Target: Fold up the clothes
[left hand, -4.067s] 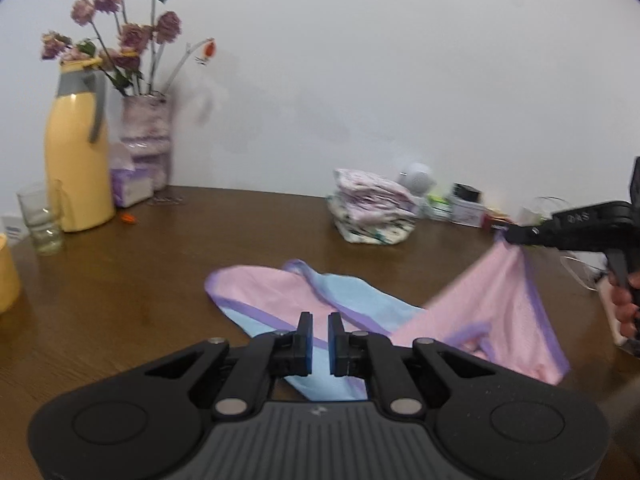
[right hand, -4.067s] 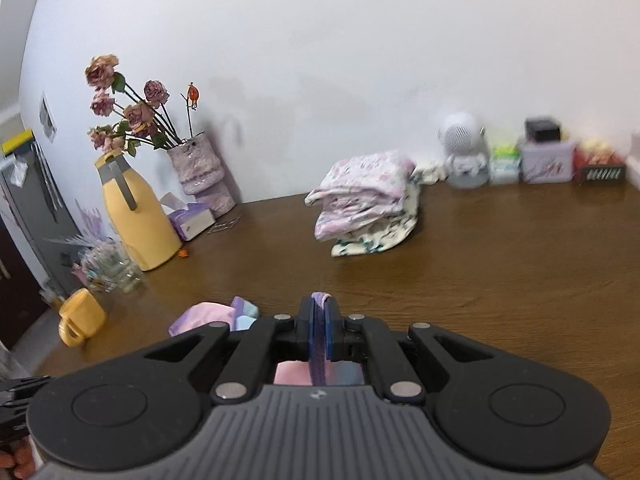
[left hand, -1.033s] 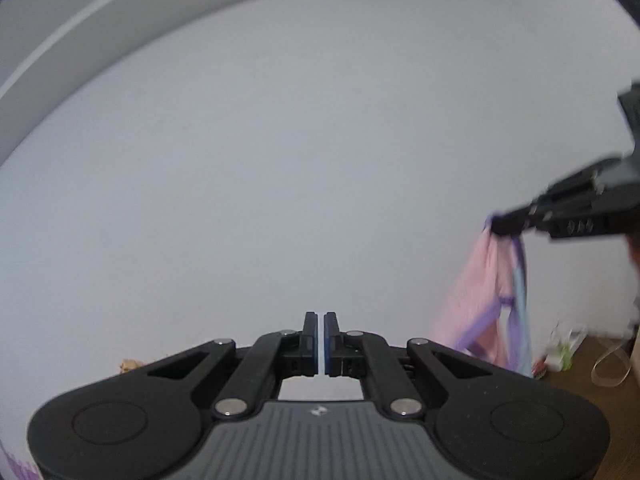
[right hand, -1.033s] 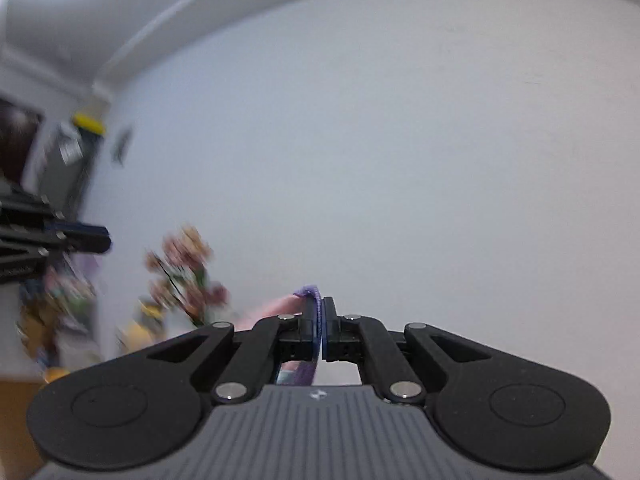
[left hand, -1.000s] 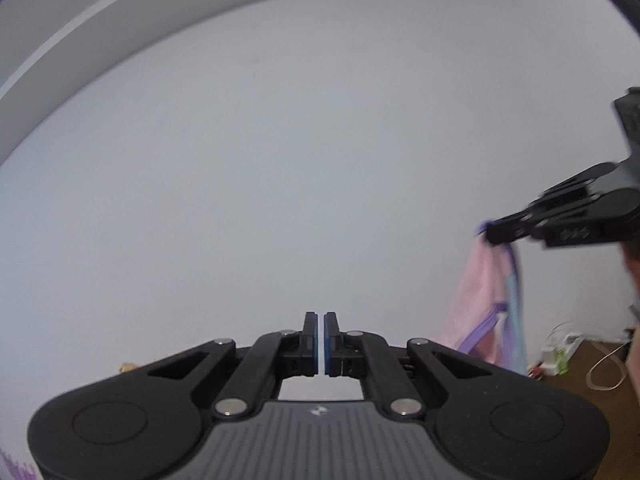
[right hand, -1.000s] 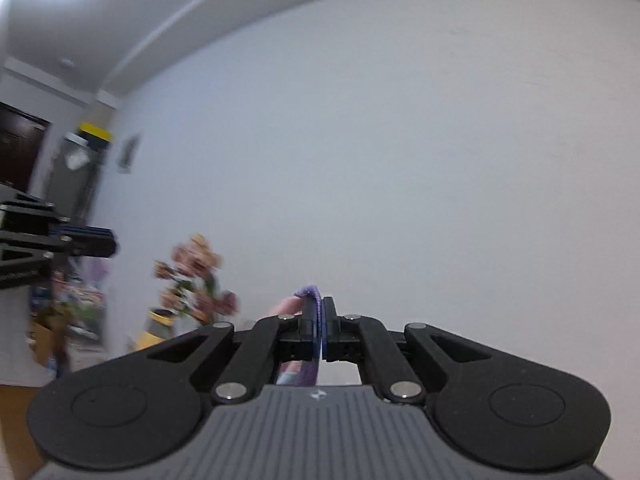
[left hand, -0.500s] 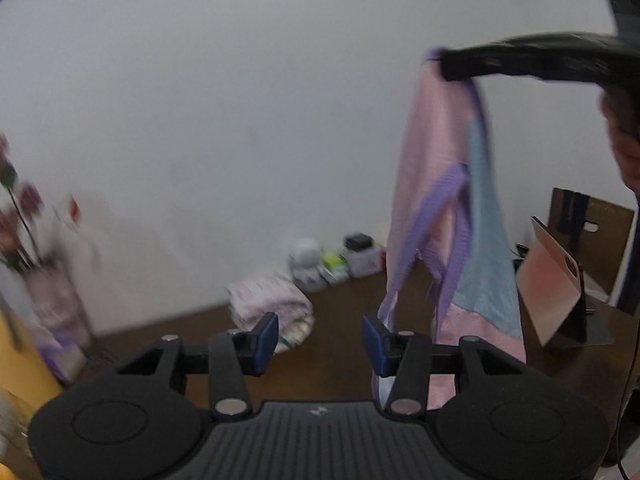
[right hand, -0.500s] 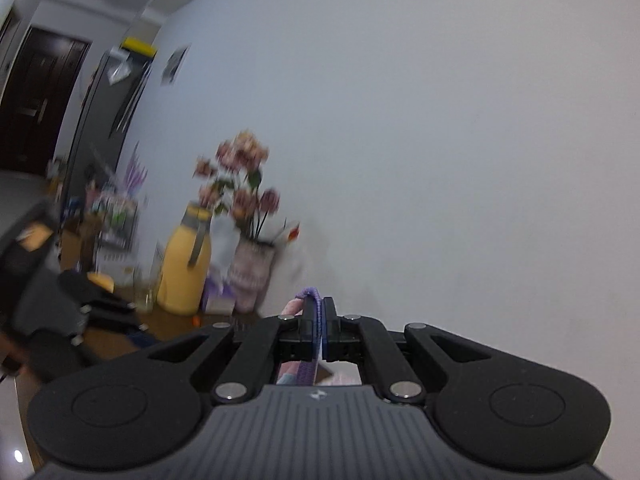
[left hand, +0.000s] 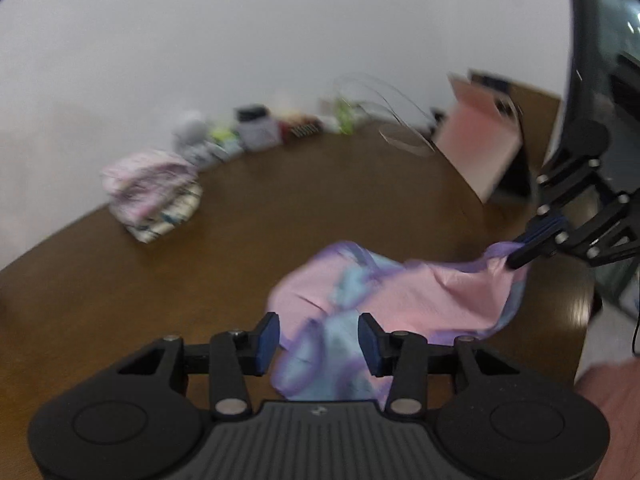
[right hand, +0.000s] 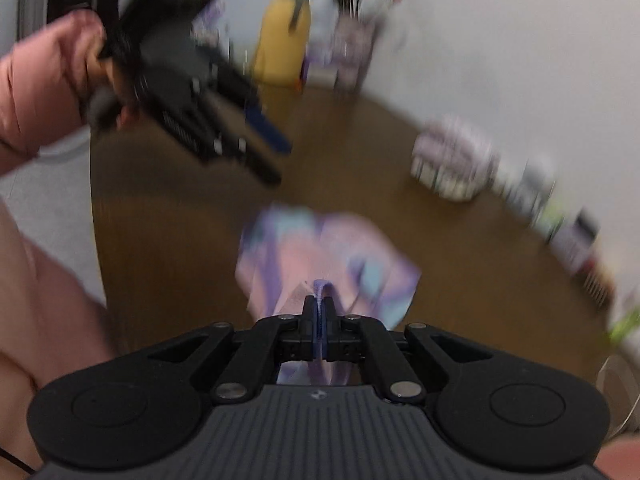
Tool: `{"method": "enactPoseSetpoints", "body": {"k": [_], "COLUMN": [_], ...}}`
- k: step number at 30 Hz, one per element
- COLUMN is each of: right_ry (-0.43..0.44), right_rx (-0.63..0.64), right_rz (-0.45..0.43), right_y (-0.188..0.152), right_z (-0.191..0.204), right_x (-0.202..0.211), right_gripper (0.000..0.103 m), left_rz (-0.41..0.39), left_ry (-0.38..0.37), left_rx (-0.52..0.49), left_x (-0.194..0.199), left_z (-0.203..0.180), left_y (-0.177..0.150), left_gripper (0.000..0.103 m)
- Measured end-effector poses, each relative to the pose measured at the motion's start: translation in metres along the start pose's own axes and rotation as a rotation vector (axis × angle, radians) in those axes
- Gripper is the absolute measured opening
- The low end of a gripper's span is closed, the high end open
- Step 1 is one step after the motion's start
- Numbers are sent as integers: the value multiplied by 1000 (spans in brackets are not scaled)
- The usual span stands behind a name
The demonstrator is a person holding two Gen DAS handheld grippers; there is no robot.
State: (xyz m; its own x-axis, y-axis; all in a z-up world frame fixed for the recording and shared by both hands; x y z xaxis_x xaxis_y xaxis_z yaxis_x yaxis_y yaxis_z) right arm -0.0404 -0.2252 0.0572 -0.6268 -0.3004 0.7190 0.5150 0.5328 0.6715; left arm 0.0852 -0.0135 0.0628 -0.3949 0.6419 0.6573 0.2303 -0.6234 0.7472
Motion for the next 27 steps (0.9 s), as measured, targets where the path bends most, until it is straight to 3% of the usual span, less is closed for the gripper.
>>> {"method": "enactPoseSetpoints", "body": {"k": [8,12,16,20,21,23,27], "right_ry": [9,22,37,46,48,53,44], "right_rx": [-126,-191,-233,-265,-274,-290,-289], "right_rz": [54,39,34,29,27,23,14], "right_y": [-23,-29,-39,-44,-46,-48,-41], "right_z": [2,-6,-11,-13,-15,-17,-29], "right_x": [-16,-15,-18,-22,-23,-26,-37], "right_gripper": [1,1,1,1,1,2,2], "left_rz": [72,178,261,285,292,307,316], "left_ry": [-73,-140,-230,-292,-301,-297,-199], "left_rx": [-186,-292,-302,-290,-292,-295,-252], "left_x": [-60,-80,-102,-111,-112,-112,-101], "left_z": [-13,-14,-7,-4,-5,-8,-13], "left_y": [28,35,34,32,30,25,11], "left_gripper": [41,40,39,36,30,15,8]}}
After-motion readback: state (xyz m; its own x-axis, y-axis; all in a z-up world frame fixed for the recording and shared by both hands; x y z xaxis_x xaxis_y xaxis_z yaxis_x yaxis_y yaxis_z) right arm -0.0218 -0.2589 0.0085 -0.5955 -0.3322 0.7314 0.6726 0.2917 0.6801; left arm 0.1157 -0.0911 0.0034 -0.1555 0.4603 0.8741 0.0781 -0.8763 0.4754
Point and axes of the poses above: each gripper's, at about its wrist camera, not at the fingertips, and x roughly against the way its jaws point, z to its left, y to its top, the point moved 2 cm from there along -x, roughly the way its jaws point, and after that the axes turned 1 degree about -x, right-handed, at the moved point
